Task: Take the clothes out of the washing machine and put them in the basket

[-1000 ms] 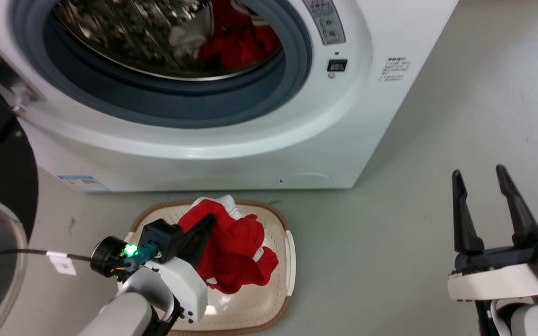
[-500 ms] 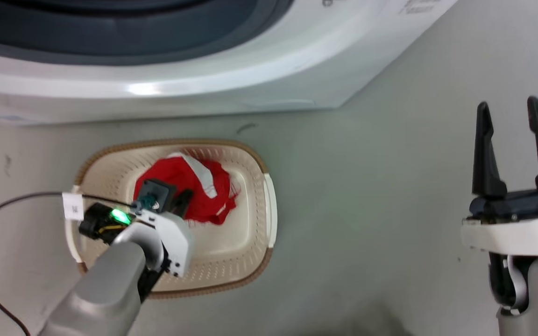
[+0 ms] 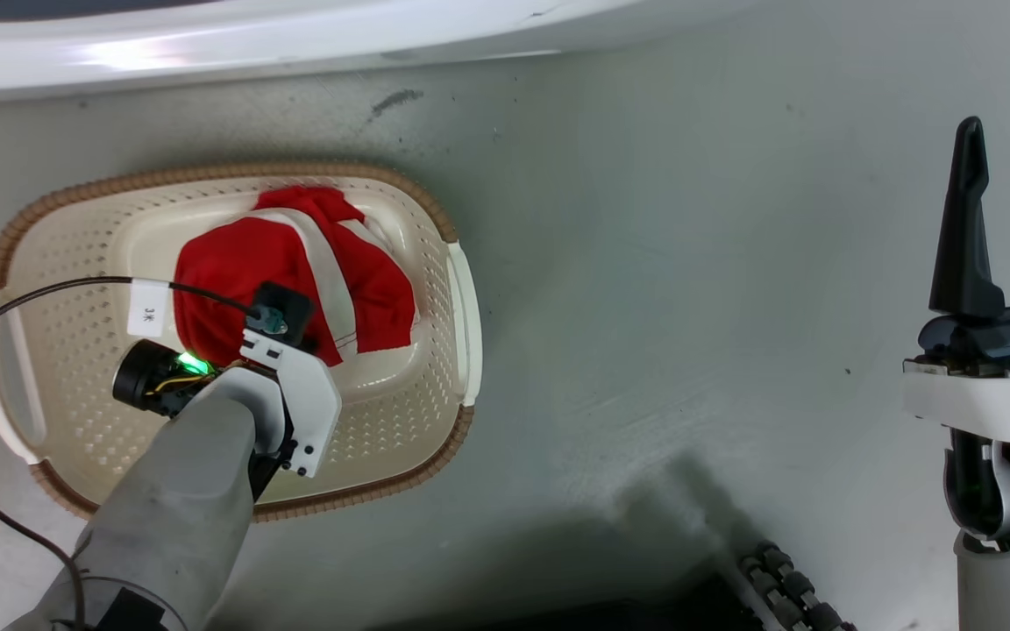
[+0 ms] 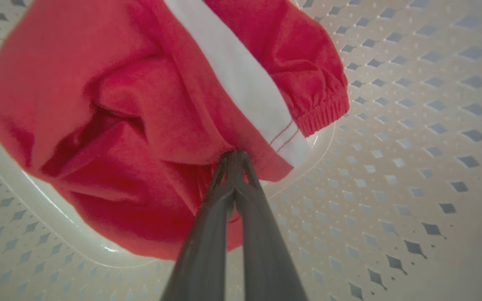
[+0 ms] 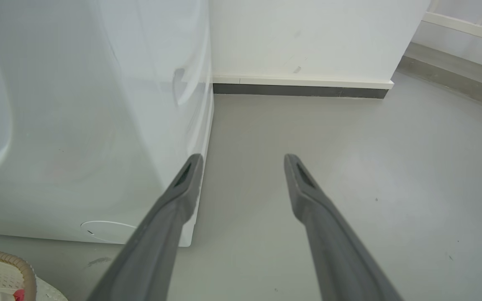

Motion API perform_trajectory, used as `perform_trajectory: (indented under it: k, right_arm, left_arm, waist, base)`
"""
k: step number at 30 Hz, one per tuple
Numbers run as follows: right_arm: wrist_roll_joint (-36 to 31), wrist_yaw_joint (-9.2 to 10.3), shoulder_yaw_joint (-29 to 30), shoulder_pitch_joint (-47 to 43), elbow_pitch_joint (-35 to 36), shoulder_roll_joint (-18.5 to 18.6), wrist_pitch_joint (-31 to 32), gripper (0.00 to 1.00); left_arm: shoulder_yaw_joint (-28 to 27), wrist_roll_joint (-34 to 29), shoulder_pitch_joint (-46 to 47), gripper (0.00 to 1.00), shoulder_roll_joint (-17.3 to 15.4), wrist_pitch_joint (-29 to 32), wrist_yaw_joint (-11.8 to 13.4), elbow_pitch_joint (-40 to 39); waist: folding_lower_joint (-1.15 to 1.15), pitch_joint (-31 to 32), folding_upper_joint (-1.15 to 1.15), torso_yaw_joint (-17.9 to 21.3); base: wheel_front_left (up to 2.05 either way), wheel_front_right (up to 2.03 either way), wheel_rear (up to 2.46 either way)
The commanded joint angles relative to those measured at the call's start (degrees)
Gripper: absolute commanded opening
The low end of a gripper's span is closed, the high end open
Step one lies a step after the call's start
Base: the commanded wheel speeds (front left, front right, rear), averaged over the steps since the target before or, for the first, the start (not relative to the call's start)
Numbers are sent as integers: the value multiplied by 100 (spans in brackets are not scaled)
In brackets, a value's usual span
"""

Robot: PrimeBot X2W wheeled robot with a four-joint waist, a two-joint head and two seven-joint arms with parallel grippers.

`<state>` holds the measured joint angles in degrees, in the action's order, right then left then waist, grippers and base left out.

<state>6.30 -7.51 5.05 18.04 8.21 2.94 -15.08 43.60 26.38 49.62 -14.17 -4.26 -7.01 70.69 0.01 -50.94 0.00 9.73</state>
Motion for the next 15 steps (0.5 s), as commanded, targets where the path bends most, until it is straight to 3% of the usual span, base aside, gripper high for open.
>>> perform_trajectory:
  k: [1,7,9,15]
  right_arm:
    - [22,4,-4,128,35,-11,-14,100]
    - [12,4,-51,209,14,-11,-14,100]
    - [-6,4,-64,200,-10,-11,-14,100]
    - [-81,4,-108,45,-105,-11,-14,100]
  left_arm:
    - [3,-6,53,0,9,57,-6,70]
    - [93,31,71,0,85,175,-24,223]
    - [95,63,3,100,118,208,-28,249]
    - [112,182,-205,100,238,-107,-28,268]
  waist:
    - [-1,-144,0,60]
    - [-1,-161,0,55]
    - [-1,-85,0,31]
    - [-1,425,0,-89]
  base:
    - [0,0,0]
    - [0,0,0]
    - [0,0,0]
    - [0,0,0]
